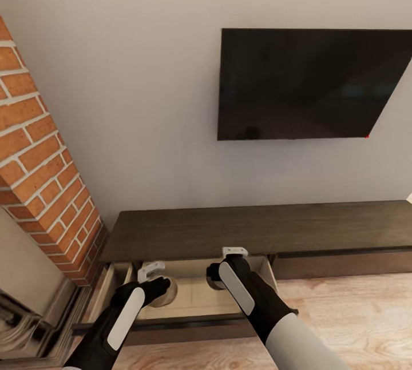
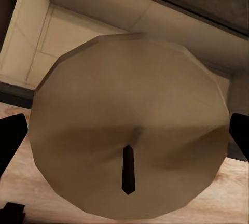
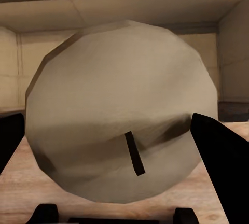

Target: Place each of the two pumpkins and all three candles from the living room inside a cabinet in the living room (use any cabinet), then make sure every cabinet is closed, and position the cauldron so it is next to a table in the living room.

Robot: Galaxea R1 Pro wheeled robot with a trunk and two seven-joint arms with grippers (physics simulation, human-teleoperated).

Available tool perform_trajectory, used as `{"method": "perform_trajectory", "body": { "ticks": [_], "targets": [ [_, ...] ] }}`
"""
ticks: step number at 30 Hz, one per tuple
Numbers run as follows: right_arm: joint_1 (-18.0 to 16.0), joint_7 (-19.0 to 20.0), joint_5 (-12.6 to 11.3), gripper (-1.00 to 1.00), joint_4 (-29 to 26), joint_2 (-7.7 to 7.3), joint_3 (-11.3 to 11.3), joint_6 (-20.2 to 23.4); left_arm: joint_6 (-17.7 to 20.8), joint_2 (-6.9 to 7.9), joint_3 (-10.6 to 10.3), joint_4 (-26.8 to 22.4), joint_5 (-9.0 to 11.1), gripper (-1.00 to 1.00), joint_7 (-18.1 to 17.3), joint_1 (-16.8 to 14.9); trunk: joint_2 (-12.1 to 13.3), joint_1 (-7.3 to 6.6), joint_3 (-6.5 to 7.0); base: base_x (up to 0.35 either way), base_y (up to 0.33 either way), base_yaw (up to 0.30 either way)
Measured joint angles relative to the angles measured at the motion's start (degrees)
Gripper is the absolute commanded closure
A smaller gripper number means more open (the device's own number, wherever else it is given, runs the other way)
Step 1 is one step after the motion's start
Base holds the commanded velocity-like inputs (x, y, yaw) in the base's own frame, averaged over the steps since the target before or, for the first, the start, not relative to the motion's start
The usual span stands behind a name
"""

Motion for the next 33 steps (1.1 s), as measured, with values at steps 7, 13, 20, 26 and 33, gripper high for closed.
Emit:
{"method": "perform_trajectory", "body": {
  "ticks": [7, 13, 20, 26, 33],
  "targets": [
    [0.02, 0.23, 0.01, 1.00, 0.06, 0.00, 0.11, 0.20, 0.00, 0.08, 0.01, 0.00, -0.05, 1.00, -0.27, -0.03, 0.00, 0.00, 0.00, 0.060, 0.032, 0.000],
    [0.00, 1.39, -0.08, 1.00, 0.08, 0.00, 0.17, 0.35, 0.00, 0.13, 0.01, 0.00, 0.00, 1.00, -0.29, -0.07, 0.00, 0.00, 0.00, 0.016, 0.007, 0.000],
    [0.02, 3.50, -0.06, 1.00, 0.23, 0.00, 0.08, 0.79, -0.06, 0.25, 0.01, -0.25, -0.04, 1.00, -0.29, -0.04, -0.38, 0.21, -0.17, 0.001, 0.000, 0.000],
    [0.02, 4.08, 0.00, 1.00, 1.24, -0.01, 0.02, 1.01, -0.08, 0.29, 0.05, -0.34, -0.08, 1.00, -0.29, -0.03, -2.79, 1.53, -1.25, 0.000, 0.000, 0.000],
    [0.06, 6.61, -0.09, 1.00, 3.01, 0.00, 0.08, 0.44, -0.40, 0.35, 0.14, -0.35, -0.14, 1.00, -0.24, -0.04, -5.60, 3.07, -2.51, 0.000, 0.000, 0.000]
  ]
}}
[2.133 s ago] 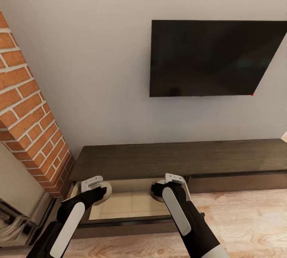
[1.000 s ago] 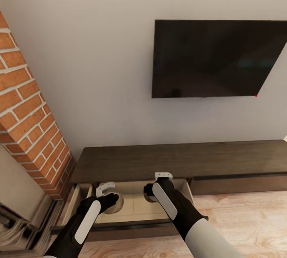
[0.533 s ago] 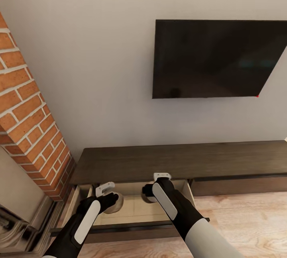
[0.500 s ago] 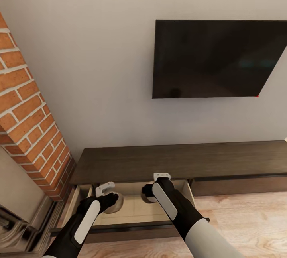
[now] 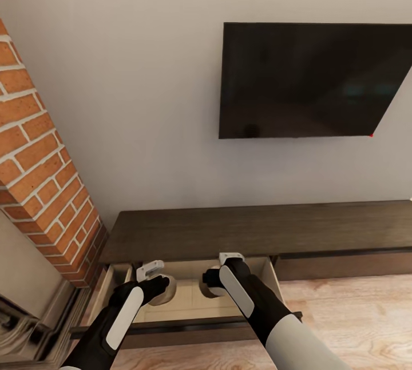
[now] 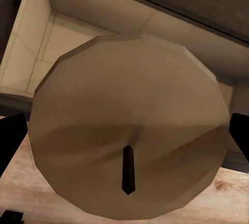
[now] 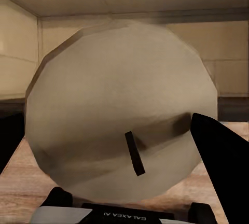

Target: Place each of the two pumpkins and all three candles from the living room inside a cabinet in the living room (use any cabinet), then make sure every cabinet is closed, and position the cauldron so it is next to a table in the living room.

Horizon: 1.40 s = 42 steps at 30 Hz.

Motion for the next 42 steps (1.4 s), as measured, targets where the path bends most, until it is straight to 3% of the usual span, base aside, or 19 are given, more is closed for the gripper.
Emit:
{"method": "perform_trajectory", "body": {
  "ticks": [12, 28, 42],
  "targets": [
    [-0.02, 1.54, 0.42, 1.00, 1.29, 0.00, 0.03, -0.66, -0.09, 0.08, 0.05, -0.08, 0.01, 1.00, 0.02, -0.02, -4.81, 2.64, -2.15, 0.000, 0.000, 0.000],
    [-0.04, 1.54, 0.85, 1.00, 4.65, 0.00, 0.02, -7.34, -0.10, 0.09, 0.14, -0.09, 0.02, 1.00, 0.03, -0.03, -11.23, 6.15, -5.03, 0.000, 0.000, 0.000],
    [-0.05, 1.37, 0.49, 1.00, 5.07, 0.00, -0.07, -7.92, -0.10, 0.09, 0.14, -0.11, 0.02, 1.00, 0.01, -0.03, -16.85, 9.22, -7.54, 0.000, 0.000, 0.000]
  ]
}}
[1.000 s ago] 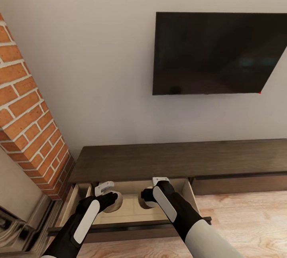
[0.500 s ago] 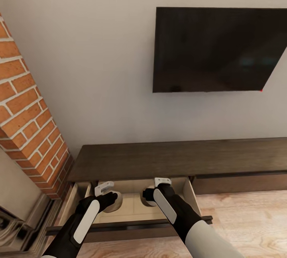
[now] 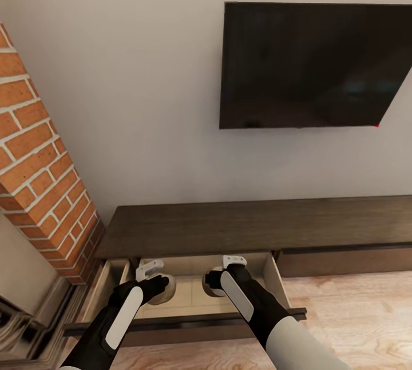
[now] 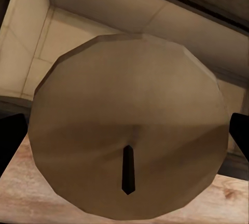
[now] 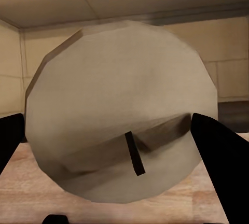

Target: Place each of the two pumpkins and all three candles from the living room inside a cabinet in the living room (use any cabinet), then make sure every cabinet is closed, and position the cauldron so it is next to a table in the living room.

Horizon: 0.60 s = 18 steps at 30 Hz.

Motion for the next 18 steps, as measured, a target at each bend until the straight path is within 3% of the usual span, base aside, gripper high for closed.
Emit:
{"method": "perform_trajectory", "body": {
  "ticks": [9, 18],
  "targets": [
    [0.01, 0.15, -0.20, 1.00, 0.00, 0.00, -0.07, 0.01, 0.00, 0.00, -0.01, -0.04, 0.00, 1.00, -0.05, -0.01, -3.61, 1.98, -1.62, 0.000, 0.000, 0.000],
    [0.01, 0.18, -0.18, 1.00, 0.00, 0.00, -0.16, 0.01, 0.05, 0.08, 0.05, -0.86, 0.03, 1.00, -0.06, -0.01, -3.63, 1.98, -1.62, 0.014, 0.051, 0.000]
  ]
}}
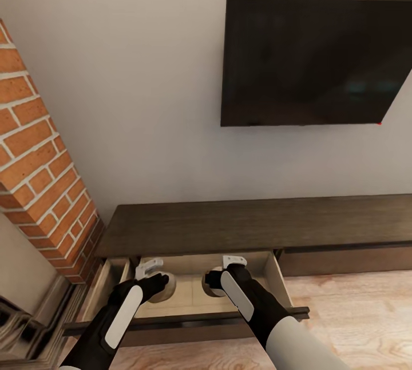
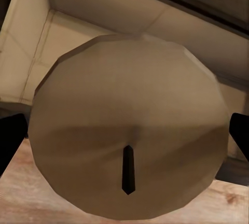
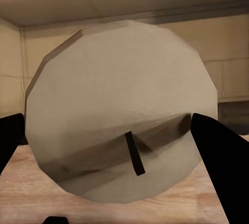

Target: Place each of the two pumpkins and all three candles from the living room inside a cabinet in the living room (use any cabinet), then make sure every cabinet is closed, and position the cauldron so it is next to a table in the living room.

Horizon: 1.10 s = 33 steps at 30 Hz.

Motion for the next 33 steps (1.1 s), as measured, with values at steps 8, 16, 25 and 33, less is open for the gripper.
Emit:
{"method": "perform_trajectory", "body": {
  "ticks": [8, 16, 25, 33],
  "targets": [
    [0.00, 0.00, -0.05, 1.00, 0.00, 0.00, 0.00, -0.03, 0.04, 0.00, 0.12, -0.17, -0.08, 1.00, 0.00, 0.00, 0.00, 0.00, 0.00, 0.058, 0.153, 0.000],
    [0.00, 0.00, -0.02, 1.00, 0.00, 0.00, -0.06, -0.08, 0.03, -0.01, 0.13, -0.18, -0.05, 1.00, 0.00, 0.00, 0.00, 0.00, 0.00, 0.085, 0.006, 0.000],
    [0.00, 0.00, 0.17, 1.00, 0.00, 0.00, -0.02, -2.57, 0.04, -0.08, 0.05, -0.18, -0.04, 1.00, 0.00, 0.00, -1.19, 0.65, -0.53, 0.005, 0.000, 0.000],
    [0.01, -0.01, 0.64, 1.00, 0.15, 0.00, 0.25, -2.87, 0.04, -0.11, -0.28, -0.18, 0.06, 1.00, 0.00, 0.01, -4.40, 2.41, -1.97, 0.000, 0.000, 0.000]
  ]
}}
